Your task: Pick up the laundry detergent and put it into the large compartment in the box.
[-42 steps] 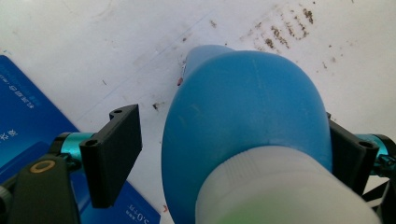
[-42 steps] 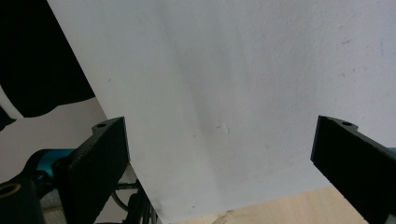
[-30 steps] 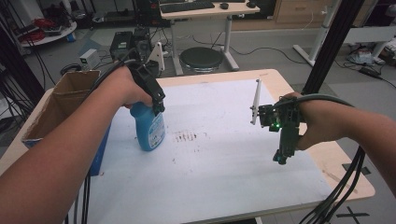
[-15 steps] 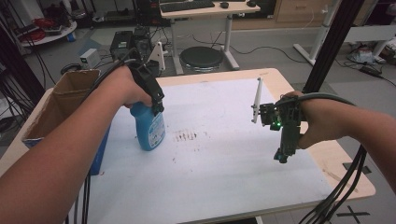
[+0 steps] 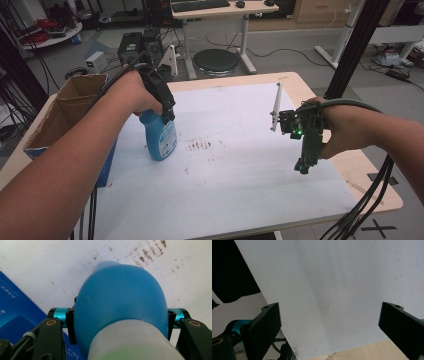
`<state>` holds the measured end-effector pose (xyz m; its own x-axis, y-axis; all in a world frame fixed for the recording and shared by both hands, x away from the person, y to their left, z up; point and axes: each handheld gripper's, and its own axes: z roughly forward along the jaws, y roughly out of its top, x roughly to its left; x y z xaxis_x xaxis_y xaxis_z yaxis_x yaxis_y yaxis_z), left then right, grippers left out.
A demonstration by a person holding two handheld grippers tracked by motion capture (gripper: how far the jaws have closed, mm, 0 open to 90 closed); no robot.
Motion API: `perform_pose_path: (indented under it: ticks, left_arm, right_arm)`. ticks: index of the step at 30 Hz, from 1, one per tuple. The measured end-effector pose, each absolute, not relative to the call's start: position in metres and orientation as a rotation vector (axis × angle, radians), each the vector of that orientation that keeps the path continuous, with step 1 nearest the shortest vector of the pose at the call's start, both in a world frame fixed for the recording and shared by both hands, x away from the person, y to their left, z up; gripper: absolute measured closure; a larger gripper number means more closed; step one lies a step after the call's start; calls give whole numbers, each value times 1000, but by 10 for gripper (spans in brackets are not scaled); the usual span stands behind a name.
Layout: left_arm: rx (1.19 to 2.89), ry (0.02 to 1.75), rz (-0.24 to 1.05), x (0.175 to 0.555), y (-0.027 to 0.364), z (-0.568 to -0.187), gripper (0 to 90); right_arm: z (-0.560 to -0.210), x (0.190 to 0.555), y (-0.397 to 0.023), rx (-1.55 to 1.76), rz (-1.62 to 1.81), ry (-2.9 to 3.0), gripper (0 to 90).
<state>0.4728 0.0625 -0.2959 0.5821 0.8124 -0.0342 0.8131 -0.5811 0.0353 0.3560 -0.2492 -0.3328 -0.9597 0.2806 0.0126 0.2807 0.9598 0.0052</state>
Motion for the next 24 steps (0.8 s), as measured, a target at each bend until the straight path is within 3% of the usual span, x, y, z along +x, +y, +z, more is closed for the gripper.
perform_pose_path:
  ticks: [13,24]
  left_arm:
    - [2728,1413,-22,469,65,-292,389]
    - [2790,1364,-28,458,69,-254,389]
  right_arm:
    - [-333,356,-249,-439,-21,-3103,35]
    - [-331,357,-247,-441,-17,-3105,35]
